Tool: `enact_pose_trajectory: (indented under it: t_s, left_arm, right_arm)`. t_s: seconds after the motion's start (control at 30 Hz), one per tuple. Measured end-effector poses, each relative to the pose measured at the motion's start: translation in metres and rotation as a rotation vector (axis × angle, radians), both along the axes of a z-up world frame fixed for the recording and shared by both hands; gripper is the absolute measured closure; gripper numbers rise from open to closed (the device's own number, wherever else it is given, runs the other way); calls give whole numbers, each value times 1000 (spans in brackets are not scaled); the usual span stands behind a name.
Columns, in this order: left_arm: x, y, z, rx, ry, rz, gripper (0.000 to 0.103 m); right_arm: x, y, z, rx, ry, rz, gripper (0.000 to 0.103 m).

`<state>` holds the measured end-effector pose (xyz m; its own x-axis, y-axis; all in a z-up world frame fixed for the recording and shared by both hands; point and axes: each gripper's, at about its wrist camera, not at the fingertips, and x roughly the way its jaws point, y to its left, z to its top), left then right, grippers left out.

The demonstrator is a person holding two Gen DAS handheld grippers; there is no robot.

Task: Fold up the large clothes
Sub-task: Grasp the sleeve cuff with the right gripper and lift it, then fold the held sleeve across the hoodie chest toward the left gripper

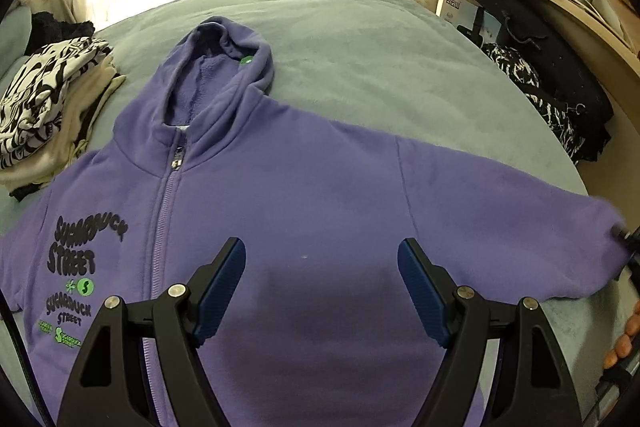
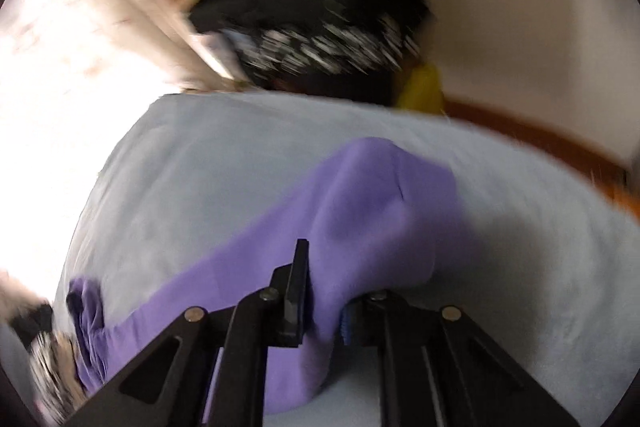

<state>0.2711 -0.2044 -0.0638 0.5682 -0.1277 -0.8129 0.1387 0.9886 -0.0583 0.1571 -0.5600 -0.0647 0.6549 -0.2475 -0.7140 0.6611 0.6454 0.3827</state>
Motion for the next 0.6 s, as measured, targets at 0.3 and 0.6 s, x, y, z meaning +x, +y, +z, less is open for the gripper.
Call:
enact_pose_trajectory:
  t_s: [0.3, 0.6]
  left_arm:
    - [-12, 67, 0, -88, 47, 82, 26]
    - [-25, 131, -20, -113, 90, 146, 26]
  right_arm:
    - [36, 182, 61, -257, -76, 607, 91]
    - [52, 287, -35, -271, 226, 865, 83]
